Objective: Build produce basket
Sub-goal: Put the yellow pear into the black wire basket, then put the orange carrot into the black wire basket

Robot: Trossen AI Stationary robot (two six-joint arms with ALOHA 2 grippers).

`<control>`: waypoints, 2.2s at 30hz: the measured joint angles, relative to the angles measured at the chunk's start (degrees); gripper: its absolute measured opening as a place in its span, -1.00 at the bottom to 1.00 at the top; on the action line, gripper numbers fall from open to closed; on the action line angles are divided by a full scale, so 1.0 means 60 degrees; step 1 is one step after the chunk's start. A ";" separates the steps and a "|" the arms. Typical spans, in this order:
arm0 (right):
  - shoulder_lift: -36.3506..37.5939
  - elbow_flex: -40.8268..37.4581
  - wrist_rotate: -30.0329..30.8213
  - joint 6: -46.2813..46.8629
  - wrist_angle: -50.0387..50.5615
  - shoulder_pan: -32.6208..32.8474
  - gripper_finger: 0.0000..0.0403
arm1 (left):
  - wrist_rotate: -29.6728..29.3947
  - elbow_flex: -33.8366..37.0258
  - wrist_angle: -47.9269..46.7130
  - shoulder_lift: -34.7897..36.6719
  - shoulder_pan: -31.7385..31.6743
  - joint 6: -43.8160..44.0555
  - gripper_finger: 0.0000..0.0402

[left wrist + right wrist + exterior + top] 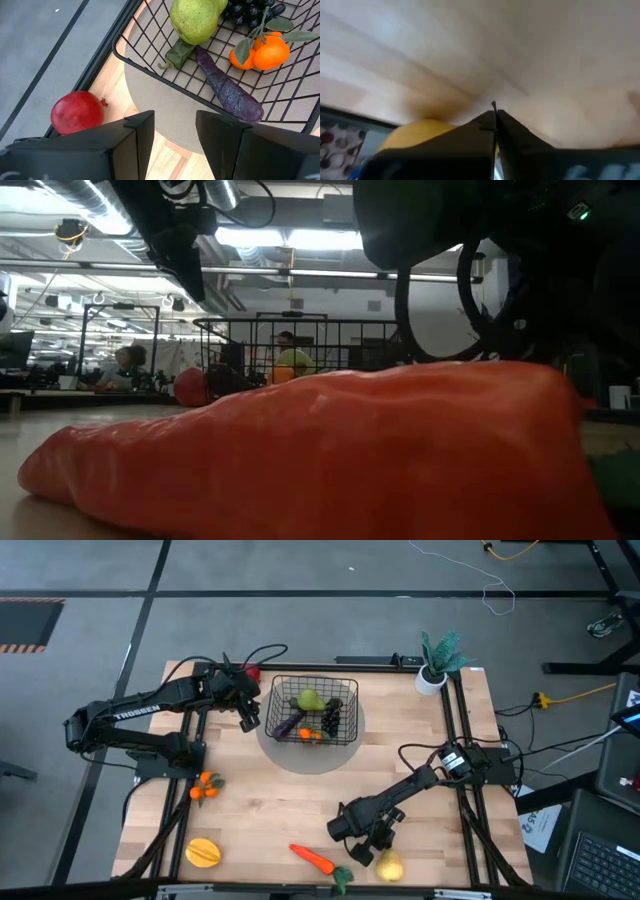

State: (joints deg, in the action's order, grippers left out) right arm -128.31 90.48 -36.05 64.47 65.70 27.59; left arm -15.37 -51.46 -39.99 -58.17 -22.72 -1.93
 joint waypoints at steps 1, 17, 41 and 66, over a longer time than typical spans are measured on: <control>0.0000 0.0004 -0.0186 -0.0010 0.0062 0.0000 -0.99 | 0.0001 0.0000 0.0000 0.0003 0.0000 0.0000 -0.34; 0.0189 0.3062 0.3962 0.1920 0.4074 -0.0011 -1.00 | 0.0001 0.0000 -0.0005 0.0000 0.0000 0.0000 -0.34; 0.0171 0.5289 2.0551 0.3751 0.3978 -0.1148 -1.00 | 0.0002 0.0000 -0.0335 0.0000 0.0000 -0.0015 -0.34; 0.0277 0.5381 1.8298 0.1402 0.3200 -0.3741 -0.35 | -0.0002 0.0000 -0.0335 0.0000 -0.0001 0.0059 -0.34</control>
State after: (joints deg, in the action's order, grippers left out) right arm -126.65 122.76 73.73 72.89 84.90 5.15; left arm -15.38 -51.46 -42.00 -58.17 -22.73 -1.58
